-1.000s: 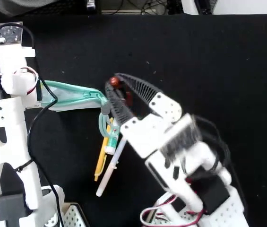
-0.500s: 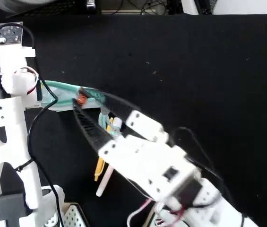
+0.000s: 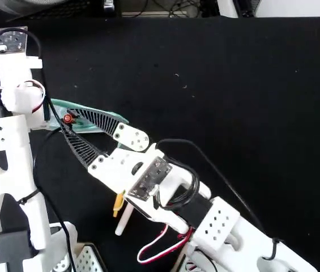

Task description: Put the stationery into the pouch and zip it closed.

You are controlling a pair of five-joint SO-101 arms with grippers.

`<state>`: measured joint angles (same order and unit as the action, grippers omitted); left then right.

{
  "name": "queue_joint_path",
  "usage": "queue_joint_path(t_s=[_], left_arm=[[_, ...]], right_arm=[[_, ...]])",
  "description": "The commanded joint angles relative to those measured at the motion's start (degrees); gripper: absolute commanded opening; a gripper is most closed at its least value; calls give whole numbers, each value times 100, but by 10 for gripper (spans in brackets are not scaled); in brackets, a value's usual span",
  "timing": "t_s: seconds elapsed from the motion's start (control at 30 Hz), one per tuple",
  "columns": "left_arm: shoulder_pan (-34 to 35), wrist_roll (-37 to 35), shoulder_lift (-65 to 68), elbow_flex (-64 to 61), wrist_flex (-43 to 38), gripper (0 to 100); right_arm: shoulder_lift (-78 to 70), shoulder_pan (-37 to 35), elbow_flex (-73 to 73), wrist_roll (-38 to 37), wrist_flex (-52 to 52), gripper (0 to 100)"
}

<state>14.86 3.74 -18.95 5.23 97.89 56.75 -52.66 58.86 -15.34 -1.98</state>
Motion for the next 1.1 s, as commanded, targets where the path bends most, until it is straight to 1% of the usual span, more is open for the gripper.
queue_joint_path(t_s=[0.0, 0.1, 0.13, 0.23, 0.33, 0.4, 0.5, 0.57, 0.63, 0.7, 0.8, 0.9, 1.0, 1.07], left_arm=[[57, -9, -44, -31, -44, 30], [40, -9, -35, -171, -62, 30], [31, -9, -26, -215, -70, 30], [-92, -9, -35, -303, -79, 30], [-233, -9, -79, -198, -53, 30], [-224, -9, -185, -180, -53, 30], [-251, -9, -264, -180, -62, 30], [-268, -9, -290, -145, -53, 30], [-259, -9, -290, -163, -53, 30], [-224, -9, -281, -180, -53, 30], [-242, -9, -281, -180, -53, 30], [-224, -9, -281, -180, -53, 30], [-224, -9, -281, -189, -53, 30], [-259, -9, -281, -189, -53, 30]], right_arm=[[-66, -62, -866, -35, 1758, 87], [-66, -79, -1921, -26, 3270, 215], [-66, -70, -2290, -18, 3745, 235], [-22, -53, -3275, 88, 5099, 223], [13, 290, -4251, 79, 6075, 211], [180, 756, -4892, 105, 6567, 208], [558, 1881, -5385, 141, 7358, 208], [760, 2673, -5121, 369, 7930, 208], [866, 3349, -4374, 607, 8308, 208], [857, 3807, -3248, 791, 8246, 208], [708, 3956, -1349, 976, 7244, 209], [400, 3763, 110, 941, 5987, 209], [31, 3437, 1015, 826, 5011, 209], [-268, 3042, 1402, 721, 4536, 208]])
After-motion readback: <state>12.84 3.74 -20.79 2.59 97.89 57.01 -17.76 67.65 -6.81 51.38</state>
